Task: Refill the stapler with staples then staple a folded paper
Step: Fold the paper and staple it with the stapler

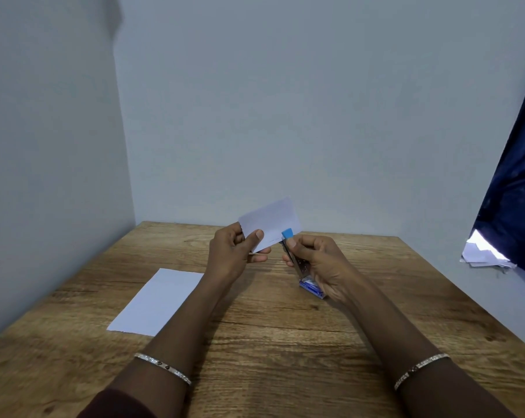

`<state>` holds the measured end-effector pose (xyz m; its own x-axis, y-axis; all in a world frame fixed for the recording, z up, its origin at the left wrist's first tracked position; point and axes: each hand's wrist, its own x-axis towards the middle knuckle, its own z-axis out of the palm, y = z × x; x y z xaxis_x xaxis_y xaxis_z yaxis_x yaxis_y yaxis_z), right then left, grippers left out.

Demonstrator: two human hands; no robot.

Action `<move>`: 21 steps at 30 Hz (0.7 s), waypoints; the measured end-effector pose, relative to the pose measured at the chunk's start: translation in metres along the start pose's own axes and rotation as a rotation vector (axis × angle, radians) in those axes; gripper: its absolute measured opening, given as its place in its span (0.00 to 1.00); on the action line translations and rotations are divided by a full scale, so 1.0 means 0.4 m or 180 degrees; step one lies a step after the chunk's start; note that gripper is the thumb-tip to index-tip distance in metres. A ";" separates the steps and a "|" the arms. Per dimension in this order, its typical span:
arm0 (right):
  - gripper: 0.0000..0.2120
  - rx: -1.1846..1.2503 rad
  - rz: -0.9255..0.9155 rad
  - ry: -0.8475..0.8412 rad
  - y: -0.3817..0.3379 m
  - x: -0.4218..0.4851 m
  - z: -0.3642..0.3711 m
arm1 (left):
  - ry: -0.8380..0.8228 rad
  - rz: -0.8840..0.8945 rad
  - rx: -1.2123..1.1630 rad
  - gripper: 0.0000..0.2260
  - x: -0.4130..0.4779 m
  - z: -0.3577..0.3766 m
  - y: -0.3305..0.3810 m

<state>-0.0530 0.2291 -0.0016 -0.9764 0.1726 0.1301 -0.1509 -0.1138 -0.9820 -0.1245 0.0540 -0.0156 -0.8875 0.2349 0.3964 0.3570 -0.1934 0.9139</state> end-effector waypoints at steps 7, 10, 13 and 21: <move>0.07 -0.0093 -0.0028 -0.0001 0.002 -0.004 0.004 | 0.0014 0.0012 0.0080 0.15 0.003 -0.003 -0.003; 0.06 -0.0085 -0.0015 0.0024 0.005 0.000 0.003 | 0.0011 0.0006 0.0092 0.15 0.004 -0.003 -0.003; 0.06 -0.0094 0.0009 0.0025 0.007 -0.001 0.003 | 0.0013 -0.0010 0.0112 0.14 0.003 -0.003 -0.003; 0.07 -0.0358 -0.0181 0.0339 0.000 0.003 0.022 | -0.0018 -0.0004 0.0001 0.13 -0.003 0.006 0.006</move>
<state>-0.0555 0.2206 0.0000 -0.9439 0.2789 0.1765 -0.1814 0.0085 -0.9834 -0.1218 0.0554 -0.0137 -0.8863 0.2406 0.3958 0.3561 -0.1927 0.9144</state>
